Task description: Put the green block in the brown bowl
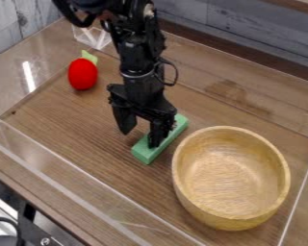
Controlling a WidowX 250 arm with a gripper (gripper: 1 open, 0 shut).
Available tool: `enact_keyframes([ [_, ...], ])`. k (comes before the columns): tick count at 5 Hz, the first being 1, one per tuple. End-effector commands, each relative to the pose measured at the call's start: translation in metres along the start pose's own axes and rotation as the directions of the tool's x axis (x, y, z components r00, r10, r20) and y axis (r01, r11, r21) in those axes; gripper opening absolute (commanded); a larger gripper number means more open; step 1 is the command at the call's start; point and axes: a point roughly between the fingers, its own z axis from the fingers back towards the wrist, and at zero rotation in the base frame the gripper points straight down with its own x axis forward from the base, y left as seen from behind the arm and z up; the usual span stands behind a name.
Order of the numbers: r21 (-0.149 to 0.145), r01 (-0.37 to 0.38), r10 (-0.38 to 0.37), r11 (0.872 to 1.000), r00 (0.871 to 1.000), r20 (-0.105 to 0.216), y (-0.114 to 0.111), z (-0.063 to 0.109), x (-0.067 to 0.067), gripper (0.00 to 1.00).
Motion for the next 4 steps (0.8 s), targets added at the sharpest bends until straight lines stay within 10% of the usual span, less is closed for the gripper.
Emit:
enact_keyframes([
  [1, 0.002, 0.028, -0.028, 1.0, 1.0, 0.0, -0.004, -0.009, -0.002, 1.0],
  [4, 0.009, -0.04, 0.04, 0.999, 0.999, -0.011, -0.001, -0.018, -0.015, 1.0],
])
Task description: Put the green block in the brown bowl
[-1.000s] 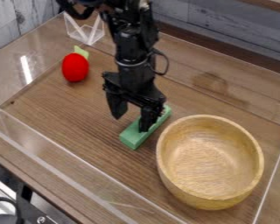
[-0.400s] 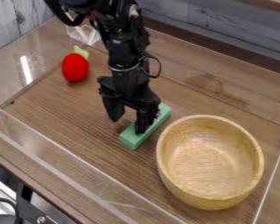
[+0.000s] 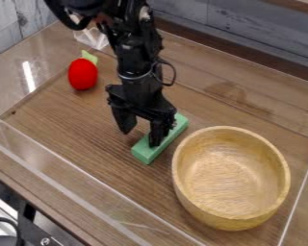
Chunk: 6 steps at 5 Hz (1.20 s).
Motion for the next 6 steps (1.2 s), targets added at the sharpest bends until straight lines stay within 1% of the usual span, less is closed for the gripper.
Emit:
enact_keyframes([
  [1, 0.006, 0.014, -0.014, 1.0, 0.999, -0.042, -0.006, -0.011, -0.016, 1.0],
  [4, 0.007, 0.087, -0.086, 0.996, 0.994, -0.071, 0.007, -0.011, -0.032, 1.0],
  [6, 0.012, 0.098, -0.096, 0.995, 0.991, -0.096, -0.003, -0.011, -0.039, 1.0],
])
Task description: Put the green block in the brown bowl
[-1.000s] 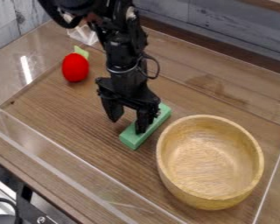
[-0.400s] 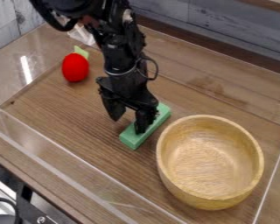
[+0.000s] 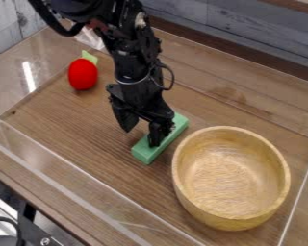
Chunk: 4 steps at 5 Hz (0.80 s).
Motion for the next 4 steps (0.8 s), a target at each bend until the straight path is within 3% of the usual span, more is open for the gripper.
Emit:
enact_keyframes([
  [1, 0.002, 0.004, -0.004, 1.0, 0.996, -0.093, -0.005, -0.006, -0.027, 1.0],
  [2, 0.007, -0.011, 0.012, 1.0, 0.994, -0.107, -0.007, 0.0, -0.03, 1.0],
  [4, 0.015, -0.009, 0.011, 1.0, 0.991, -0.135, -0.024, -0.006, -0.033, 1.0],
])
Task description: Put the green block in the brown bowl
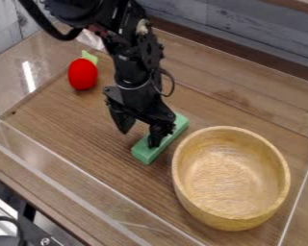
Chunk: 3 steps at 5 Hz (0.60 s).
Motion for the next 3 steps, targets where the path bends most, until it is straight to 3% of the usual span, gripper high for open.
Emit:
enact_keyframes([
  [1, -0.003, 0.02, -0.02, 1.0, 0.997, -0.075, -0.01, 0.0, -0.012, 0.0],
  [3, 0.003, 0.058, -0.058, 0.998, 0.997, -0.053, -0.023, 0.019, -0.006, 0.0],
])
